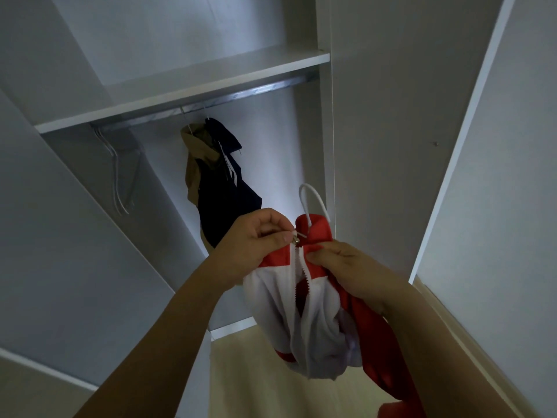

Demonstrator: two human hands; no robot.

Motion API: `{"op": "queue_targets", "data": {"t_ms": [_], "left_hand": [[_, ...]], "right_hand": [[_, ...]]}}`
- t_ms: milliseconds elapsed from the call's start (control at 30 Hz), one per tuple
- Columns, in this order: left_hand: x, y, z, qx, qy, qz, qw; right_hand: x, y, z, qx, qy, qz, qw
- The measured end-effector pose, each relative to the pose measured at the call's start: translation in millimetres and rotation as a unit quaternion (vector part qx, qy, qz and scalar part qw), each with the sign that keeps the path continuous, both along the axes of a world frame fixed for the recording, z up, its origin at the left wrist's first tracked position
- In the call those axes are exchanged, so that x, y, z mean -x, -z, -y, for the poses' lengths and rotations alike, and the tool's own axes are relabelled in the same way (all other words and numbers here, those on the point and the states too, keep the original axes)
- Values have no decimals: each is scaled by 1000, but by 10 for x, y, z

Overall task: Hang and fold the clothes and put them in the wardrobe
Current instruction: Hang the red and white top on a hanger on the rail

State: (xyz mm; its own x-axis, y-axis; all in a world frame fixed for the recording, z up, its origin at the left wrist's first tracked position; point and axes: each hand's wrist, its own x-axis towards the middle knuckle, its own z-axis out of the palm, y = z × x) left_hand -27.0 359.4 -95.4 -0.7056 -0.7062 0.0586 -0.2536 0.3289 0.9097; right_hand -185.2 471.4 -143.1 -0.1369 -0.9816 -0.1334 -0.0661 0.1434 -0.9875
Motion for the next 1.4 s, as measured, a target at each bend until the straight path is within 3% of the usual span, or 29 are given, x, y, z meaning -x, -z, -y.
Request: {"op": "queue_targets", "data": {"t_ms": [333, 600, 933, 1400], "left_hand": [[19, -7, -41, 7, 47, -15, 999], [44, 10, -53, 64, 45, 3, 997], [-17, 22, -81, 54, 69, 35, 996], [-73, 198, -157, 65, 19, 38, 997]], "right_hand": [[34, 50, 4, 2, -1, 13, 1000], [21, 38, -17, -17, 6, 0, 1000], [-23, 55, -28, -41, 10, 6, 999], [-99, 107, -26, 56, 72, 26, 995]]}}
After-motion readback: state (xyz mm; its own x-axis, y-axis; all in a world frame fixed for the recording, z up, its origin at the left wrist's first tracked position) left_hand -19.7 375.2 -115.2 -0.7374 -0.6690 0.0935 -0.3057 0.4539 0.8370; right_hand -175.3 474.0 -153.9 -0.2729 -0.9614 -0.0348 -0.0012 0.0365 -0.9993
